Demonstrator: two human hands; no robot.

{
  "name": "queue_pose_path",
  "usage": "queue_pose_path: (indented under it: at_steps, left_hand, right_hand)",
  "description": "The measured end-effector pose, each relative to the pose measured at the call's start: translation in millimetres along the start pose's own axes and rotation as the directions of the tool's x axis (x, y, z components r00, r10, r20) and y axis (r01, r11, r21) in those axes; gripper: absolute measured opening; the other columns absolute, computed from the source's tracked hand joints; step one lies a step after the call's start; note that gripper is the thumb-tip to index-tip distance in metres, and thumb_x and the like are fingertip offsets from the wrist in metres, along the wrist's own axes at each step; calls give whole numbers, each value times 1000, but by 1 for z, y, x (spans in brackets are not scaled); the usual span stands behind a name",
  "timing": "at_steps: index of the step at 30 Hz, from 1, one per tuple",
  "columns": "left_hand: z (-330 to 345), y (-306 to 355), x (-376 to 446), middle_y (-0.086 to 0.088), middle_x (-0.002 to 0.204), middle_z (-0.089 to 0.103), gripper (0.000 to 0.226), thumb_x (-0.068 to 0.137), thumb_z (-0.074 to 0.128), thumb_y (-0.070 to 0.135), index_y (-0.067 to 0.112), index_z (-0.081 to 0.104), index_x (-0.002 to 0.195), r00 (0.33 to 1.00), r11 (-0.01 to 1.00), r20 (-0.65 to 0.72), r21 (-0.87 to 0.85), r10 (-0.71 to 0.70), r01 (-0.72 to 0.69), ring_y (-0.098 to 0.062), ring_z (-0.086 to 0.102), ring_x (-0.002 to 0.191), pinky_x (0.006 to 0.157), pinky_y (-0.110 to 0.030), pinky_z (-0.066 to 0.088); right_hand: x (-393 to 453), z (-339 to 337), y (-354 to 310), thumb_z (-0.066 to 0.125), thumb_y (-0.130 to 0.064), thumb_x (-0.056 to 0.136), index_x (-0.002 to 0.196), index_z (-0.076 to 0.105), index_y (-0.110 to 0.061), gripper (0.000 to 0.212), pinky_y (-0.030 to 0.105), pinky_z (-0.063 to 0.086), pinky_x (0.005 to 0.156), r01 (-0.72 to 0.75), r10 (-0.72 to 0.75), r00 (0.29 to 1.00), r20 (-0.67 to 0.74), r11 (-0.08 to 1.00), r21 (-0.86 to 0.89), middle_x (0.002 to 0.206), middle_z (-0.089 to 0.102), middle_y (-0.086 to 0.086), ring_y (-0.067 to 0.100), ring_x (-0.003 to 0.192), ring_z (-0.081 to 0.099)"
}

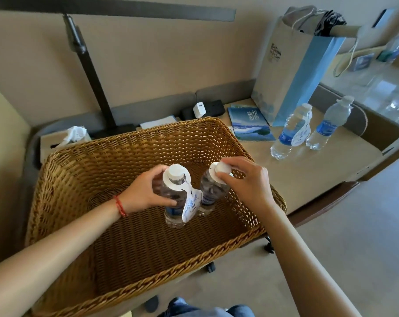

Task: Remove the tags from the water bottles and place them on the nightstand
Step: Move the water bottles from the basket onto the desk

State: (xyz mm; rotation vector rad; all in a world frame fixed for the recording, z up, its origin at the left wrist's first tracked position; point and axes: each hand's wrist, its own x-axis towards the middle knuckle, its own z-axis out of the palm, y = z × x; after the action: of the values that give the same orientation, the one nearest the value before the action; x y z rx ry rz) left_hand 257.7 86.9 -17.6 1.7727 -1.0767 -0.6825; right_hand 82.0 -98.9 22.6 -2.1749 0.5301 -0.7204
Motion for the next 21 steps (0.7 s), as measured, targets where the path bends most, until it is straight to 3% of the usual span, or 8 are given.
queue_pose_path:
  at_steps: [3, 9, 14, 18, 21]
  left_hand:
    - [-1, -1, -8, 7, 115, 60, 71, 55, 86, 10, 33, 51, 112, 1000, 1000, -2, -1, -28, 28, -2, 57, 107, 87, -17, 49]
    - [1, 2, -16, 9, 116, 59, 73, 56, 85, 10, 35, 49, 114, 997, 997, -13, -8, -78, 78, -8, 56, 111, 91, -21, 48]
    - [2, 8, -20, 7, 120, 56, 74, 58, 83, 9, 35, 46, 116, 996, 995, -32, -37, -89, 87, -9, 52, 115, 97, -30, 44]
    - [4, 22, -24, 14, 118, 57, 62, 61, 77, 28, 38, 48, 115, 986, 996, -163, -83, -39, 25, 2, 55, 109, 91, -17, 47]
    - [5, 31, -23, 14, 113, 61, 49, 65, 71, 36, 32, 56, 111, 965, 996, -260, -81, 20, -43, 2, 58, 106, 84, -12, 48]
  right_hand:
    - [1, 10, 0, 76, -19, 73, 104, 68, -16, 32, 12, 48, 83, 68, -68, 998, 9, 998, 1, 104, 68, -6, 2, 93, 62]
    - [7, 16, 4, 75, -18, 75, 112, 65, -15, 39, 4, 44, 82, 68, -69, 997, 31, 997, 21, 105, 62, -12, 2, 95, 60]
    - [14, 21, 8, 74, -18, 75, 115, 63, -16, 41, 7, 46, 77, 58, -59, 997, 41, 998, 39, 105, 63, -11, 0, 93, 59]
    - [18, 23, 11, 74, -21, 76, 116, 62, -18, 42, 2, 44, 72, 43, -45, 998, 41, 998, 53, 103, 62, -13, 0, 91, 59]
    - [22, 23, 12, 73, -23, 76, 117, 61, -18, 43, 6, 43, 74, 35, -39, 998, 50, 997, 71, 106, 65, -9, 3, 93, 61]
